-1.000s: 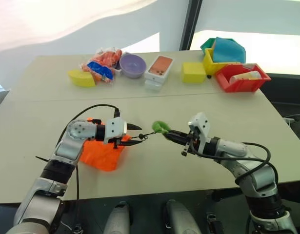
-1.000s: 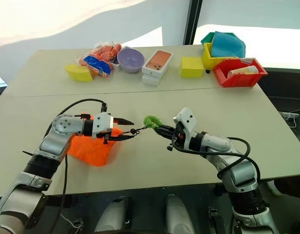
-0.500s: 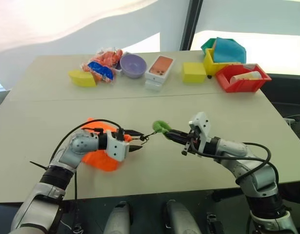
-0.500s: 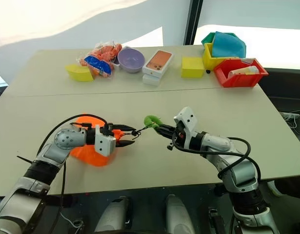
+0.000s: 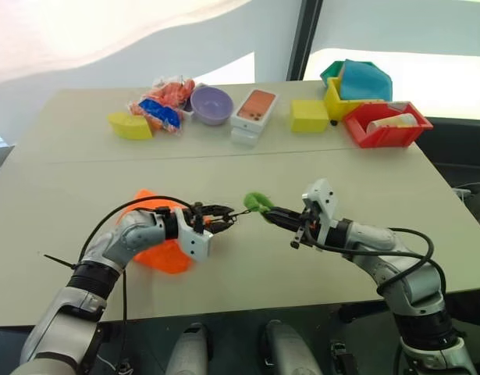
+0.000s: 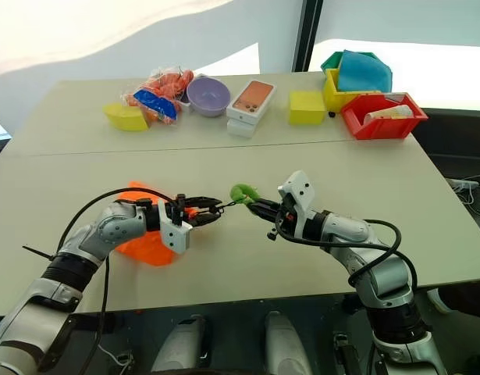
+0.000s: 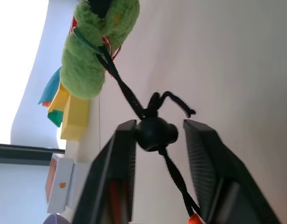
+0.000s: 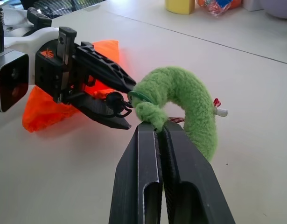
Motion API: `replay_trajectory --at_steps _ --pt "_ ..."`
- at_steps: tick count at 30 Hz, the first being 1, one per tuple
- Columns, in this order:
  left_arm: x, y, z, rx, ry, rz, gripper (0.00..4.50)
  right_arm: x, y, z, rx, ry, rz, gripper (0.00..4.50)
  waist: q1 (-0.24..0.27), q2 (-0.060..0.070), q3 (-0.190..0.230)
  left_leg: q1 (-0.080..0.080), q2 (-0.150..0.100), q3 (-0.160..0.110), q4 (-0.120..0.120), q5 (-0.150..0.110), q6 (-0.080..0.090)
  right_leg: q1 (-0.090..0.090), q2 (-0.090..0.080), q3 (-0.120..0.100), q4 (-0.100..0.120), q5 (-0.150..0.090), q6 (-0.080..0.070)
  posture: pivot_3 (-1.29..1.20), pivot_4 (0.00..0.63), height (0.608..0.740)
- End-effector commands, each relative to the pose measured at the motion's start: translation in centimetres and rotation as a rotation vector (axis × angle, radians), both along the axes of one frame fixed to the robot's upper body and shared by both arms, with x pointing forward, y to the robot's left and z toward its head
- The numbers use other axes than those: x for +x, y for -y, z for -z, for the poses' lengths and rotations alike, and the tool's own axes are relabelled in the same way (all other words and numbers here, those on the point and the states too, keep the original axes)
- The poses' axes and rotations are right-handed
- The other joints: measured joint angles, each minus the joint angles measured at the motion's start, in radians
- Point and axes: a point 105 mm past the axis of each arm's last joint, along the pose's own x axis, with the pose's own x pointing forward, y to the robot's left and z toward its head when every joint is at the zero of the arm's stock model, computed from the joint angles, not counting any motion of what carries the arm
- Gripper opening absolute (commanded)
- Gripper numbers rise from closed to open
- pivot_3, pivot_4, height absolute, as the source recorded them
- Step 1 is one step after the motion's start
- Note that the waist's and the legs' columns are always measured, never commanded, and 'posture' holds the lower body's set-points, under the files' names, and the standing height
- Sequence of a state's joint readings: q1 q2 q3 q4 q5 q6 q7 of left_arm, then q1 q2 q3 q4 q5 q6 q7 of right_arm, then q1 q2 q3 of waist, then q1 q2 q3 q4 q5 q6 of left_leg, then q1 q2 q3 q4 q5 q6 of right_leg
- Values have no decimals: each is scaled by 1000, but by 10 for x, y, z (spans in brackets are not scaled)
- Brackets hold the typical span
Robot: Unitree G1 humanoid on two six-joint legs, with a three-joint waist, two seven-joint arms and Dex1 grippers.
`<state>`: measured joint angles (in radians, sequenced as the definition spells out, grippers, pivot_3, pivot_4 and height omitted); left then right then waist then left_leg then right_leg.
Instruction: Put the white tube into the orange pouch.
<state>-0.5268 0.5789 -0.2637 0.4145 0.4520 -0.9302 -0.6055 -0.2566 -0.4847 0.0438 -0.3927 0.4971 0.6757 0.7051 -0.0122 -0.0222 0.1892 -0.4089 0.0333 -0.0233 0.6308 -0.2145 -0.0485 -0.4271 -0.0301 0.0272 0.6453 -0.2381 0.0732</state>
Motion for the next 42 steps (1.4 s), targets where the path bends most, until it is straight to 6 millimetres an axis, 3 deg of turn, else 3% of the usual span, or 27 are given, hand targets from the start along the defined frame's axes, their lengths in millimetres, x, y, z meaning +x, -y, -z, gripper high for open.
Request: replay_trajectory --at_steps 1,7,10,20,25,30,33,38,39,42 --pt "3 3 -11 -16 39 16 220 -1 -4 -16 23 64 -15 0 0 0 0 0 0 0 0 0 0 0 0 0 0 0 0 0 150 740" --pt "6 0 -11 -22 28 -14 226 -2 -5 -15 22 64 -13 0 0 0 0 0 0 0 0 0 0 0 0 0 0 0 0 0 150 740" --pt "5 -7 -7 -64 -83 -50 226 3 -1 -16 14 79 28 0 -1 0 0 0 0 0 0 0 0 0 0 0 0 0 0 0 150 740" --pt "-19 -62 0 -110 -418 -211 226 54 48 -1 -144 116 376 0 -5 0 0 1 1 1 -1 0 0 0 0 0 1 -1 -3 0 150 740" --pt "-31 -81 1 -103 -511 -296 226 58 46 2 -159 125 376 0 -6 1 0 1 1 1 -2 0 0 -1 0 0 0 -1 -3 0 150 740" --pt "-37 -78 -2 -205 -642 -330 226 57 34 1 -146 130 313 0 -6 1 0 1 1 1 -2 0 0 -1 0 0 0 -2 -3 0 150 740" --pt "-39 -72 -12 -350 -765 -331 1606 49 22 2 -136 116 224 971 -6 1 0 1 1 1 -2 0 0 -1 0 0 0 -3 -3 0 150 740" --pt "-37 -79 -29 -563 -930 -383 4236 41 16 -1 -131 153 178 3640 -6 1 0 1 1 1 -1 0 0 -1 0 0 0 -3 -2 0 150 740" --pt "-37 -82 -32 -592 -951 -394 4245 39 16 -1 -136 160 172 3975 -6 1 0 1 1 1 -1 0 0 -1 0 0 0 -3 -2 0 150 740" --pt "-34 -98 -36 -673 -993 -459 4245 36 19 3 -158 172 164 3975 -6 1 0 1 1 0 -1 0 0 -1 1 0 0 -3 -2 0 150 740"
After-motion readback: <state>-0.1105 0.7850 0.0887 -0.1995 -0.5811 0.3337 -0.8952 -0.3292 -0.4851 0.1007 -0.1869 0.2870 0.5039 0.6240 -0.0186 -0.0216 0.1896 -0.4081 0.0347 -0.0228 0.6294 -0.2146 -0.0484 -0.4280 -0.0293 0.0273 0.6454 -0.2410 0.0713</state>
